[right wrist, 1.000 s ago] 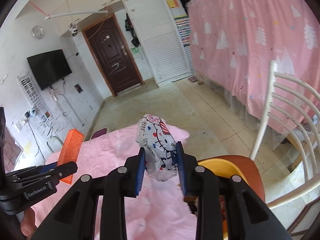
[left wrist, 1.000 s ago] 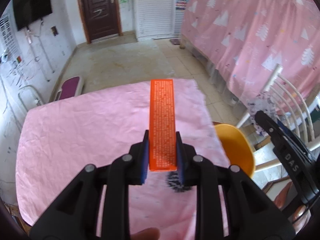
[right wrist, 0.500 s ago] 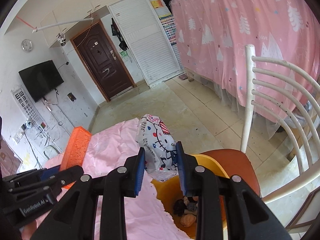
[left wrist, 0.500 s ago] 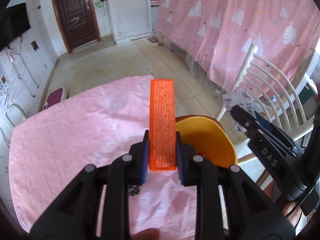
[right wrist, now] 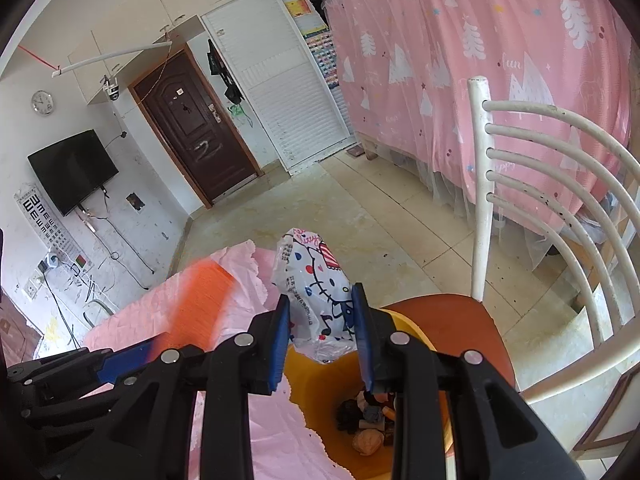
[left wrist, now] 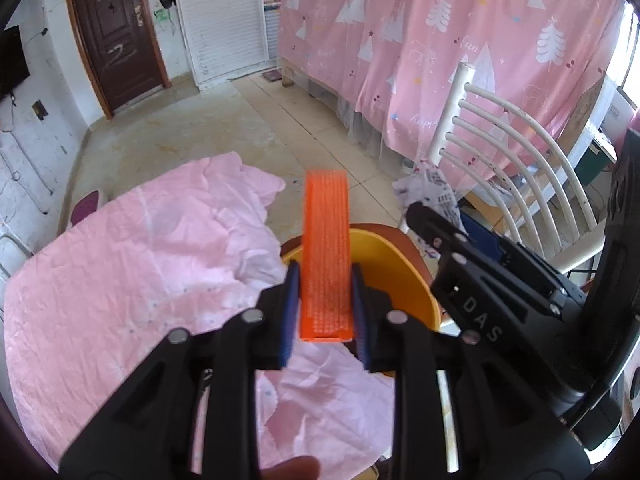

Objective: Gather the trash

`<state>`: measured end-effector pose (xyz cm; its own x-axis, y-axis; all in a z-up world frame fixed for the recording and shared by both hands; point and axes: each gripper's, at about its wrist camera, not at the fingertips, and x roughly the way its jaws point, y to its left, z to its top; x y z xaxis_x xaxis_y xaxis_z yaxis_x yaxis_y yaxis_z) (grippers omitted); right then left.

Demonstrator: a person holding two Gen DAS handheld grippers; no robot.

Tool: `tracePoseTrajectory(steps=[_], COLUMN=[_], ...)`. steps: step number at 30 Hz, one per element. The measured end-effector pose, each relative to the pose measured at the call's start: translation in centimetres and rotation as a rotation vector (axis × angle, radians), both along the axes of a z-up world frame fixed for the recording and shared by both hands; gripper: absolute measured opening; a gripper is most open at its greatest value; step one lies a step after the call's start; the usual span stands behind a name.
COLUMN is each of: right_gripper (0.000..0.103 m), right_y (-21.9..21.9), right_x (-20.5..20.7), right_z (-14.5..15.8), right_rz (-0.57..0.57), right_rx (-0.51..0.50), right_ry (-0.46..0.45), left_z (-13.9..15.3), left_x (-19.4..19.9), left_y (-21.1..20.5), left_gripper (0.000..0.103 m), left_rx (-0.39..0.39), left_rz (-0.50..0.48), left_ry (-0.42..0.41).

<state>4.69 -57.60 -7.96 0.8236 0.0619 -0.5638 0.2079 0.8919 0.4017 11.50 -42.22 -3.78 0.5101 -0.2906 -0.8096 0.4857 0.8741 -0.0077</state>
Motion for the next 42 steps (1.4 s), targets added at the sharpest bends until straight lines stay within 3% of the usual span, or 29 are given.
tracePoseTrajectory(steps=[2, 4, 11, 17, 20, 22, 24, 29, 32, 42], right_gripper=[0.018, 0.019, 0.021, 0.025, 0.035, 0.055, 0.064, 0.070, 0.080, 0.091], right_y=[-0.2, -0.1, 0.1, 0.7, 1.3, 1.7, 1.9, 2.9, 4.3, 8.7], right_x=[0.1, 0.2, 0.4, 0.6, 0.7, 0.8, 0.8, 1.1, 0.9, 0.9], right_z=[-0.2, -0.3, -0.6, -0.7, -0.9, -0.9, -1.0, -1.0, -0.7, 0.8], right_rz=[-0.006, -0.001, 0.006, 0.012, 0.017, 0.016, 0.009, 0.025, 0.048, 0.118], right_rx=[0.001, 0.007, 0.012, 0.002, -0.015, -0.026, -0.041, -0.050, -0.081, -0.051], right_ry=[0.004, 0.007, 0.016, 0.022, 0.027, 0.027, 0.025, 0.024, 0.004, -0.045], left_z=[-0.1, 0.0, 0.4, 0.6, 1.0, 1.2, 1.4, 2.0, 2.3, 3.0], left_x=[0.5, 0.6, 0.4, -0.3, -0.7, -0.8, -1.0, -0.9, -1.1, -1.8], left_y=[0.4, 1.0, 2.7, 5.5, 7.1, 8.0, 9.2, 11.5, 13.0, 17.8], left_gripper=[0.041, 0.045, 0.045, 0.054, 0.057, 0.058, 0.060, 0.068, 0.072, 0.073], left_rx=[-0.012, -0.018, -0.021, -0.020, -0.023, -0.015, -0.021, -0.029, -0.032, -0.062], left_rz=[0.016, 0.026, 0.055, 0.093, 0.117, 0.133, 0.150, 0.189, 0.215, 0.267], left_ry=[0.010, 0.014, -0.014, -0.069, -0.101, -0.125, -0.147, -0.181, -0.216, -0.263])
